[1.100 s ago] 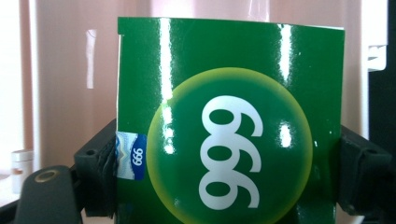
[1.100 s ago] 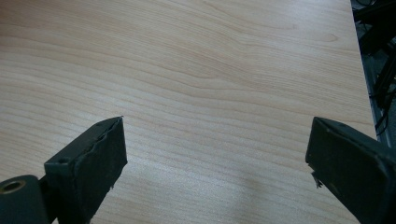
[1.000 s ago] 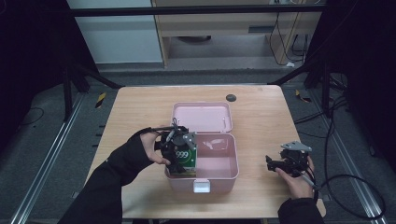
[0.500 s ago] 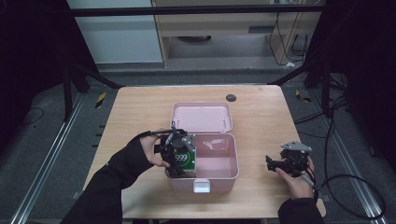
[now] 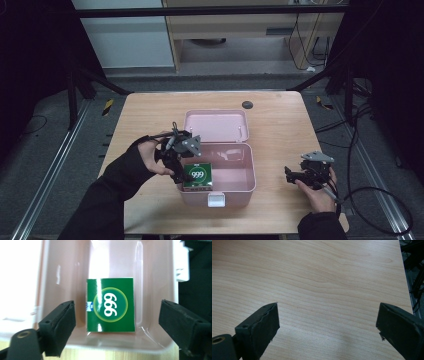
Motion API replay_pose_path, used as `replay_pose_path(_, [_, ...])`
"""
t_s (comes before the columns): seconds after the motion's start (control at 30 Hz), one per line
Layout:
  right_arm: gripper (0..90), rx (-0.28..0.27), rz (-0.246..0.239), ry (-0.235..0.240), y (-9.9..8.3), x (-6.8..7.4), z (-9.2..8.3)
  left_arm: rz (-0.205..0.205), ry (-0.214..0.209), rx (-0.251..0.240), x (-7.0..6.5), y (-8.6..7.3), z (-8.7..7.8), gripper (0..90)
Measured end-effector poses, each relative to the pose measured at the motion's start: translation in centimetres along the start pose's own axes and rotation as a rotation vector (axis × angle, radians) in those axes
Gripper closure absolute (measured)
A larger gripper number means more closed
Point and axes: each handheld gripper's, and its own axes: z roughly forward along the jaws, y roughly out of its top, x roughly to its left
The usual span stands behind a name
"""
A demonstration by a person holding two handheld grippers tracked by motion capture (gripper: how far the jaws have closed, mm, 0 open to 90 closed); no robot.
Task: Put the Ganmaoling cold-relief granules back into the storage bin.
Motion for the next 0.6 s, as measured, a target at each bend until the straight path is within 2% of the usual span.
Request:
replay_pose_path(0.03, [5.1, 0.0, 0.002, 0.0, 0.0, 0.0, 0.0, -0.005, 0.029, -0.02, -0.1, -0.3, -1.3, 15.3])
replay_pose_path(0.07, [5.1, 0.0, 0.002, 0.0, 0.0, 0.0, 0.0, -0.005, 0.029, -0.02, -0.1, -0.3, -1.3, 15.9])
replay_pose_path(0.13, [5.0, -0.002, 0.005, -0.002, 0.0, 0.0, 0.0, -0.016, 0.049, -0.033, -0.2, -0.8, -2.4, 17.5])
replay_pose_path(0.23, [5.1, -0.002, 0.011, -0.002, 0.0, -0.1, -0.1, -0.071, 0.077, -0.063, -0.6, -2.7, -4.0, 20.7])
replay_pose_path(0.3, [5.1, -0.003, 0.011, -0.002, 0.0, -0.1, -0.1, -0.094, 0.088, -0.073, -0.9, -4.0, -4.3, 21.4])
replay_pose_path(0.33, [5.1, -0.003, 0.011, -0.002, 0.0, -0.1, -0.1, -0.094, 0.088, -0.073, -0.9, -4.0, -4.3, 21.6])
replay_pose_path(0.37, [5.1, -0.002, 0.012, -0.001, 0.0, -0.1, -0.1, -0.105, 0.09, -0.076, -1.0, -4.7, -4.3, 21.6])
replay_pose_path(0.4, [5.1, -0.001, 0.01, -0.003, 0.0, -0.1, -0.1, -0.132, 0.094, -0.086, -1.4, -6.2, -4.3, 22.1])
replay_pose_path(0.43, [5.0, -0.001, 0.013, -0.003, 0.0, -0.1, -0.1, -0.132, 0.094, -0.086, -1.4, -6.2, -4.3, 22.3])
replay_pose_path(0.47, [5.0, -0.001, 0.013, -0.003, 0.0, -0.1, -0.1, -0.144, 0.099, -0.091, -1.6, -7.0, -4.2, 22.3])
replay_pose_path(0.5, [5.0, 0.0, 0.012, -0.004, -0.1, -0.1, -0.1, -0.16, 0.1, -0.101, -1.8, -7.8, -4.1, 22.7])
replay_pose_path(0.53, [5.0, 0.001, 0.007, -0.006, -0.1, -0.1, -0.1, -0.195, 0.102, -0.114, -2.2, -9.4, -3.7, 23.6])
replay_pose_path(0.57, [5.0, 0.001, 0.007, -0.006, -0.1, -0.1, -0.1, -0.195, 0.102, -0.114, -2.2, -9.4, -3.7, 24.1])
replay_pose_path(0.6, [5.0, 0.001, 0.009, -0.004, -0.1, -0.1, -0.2, -0.219, 0.103, -0.123, -2.4, -10.2, -3.3, 24.1])
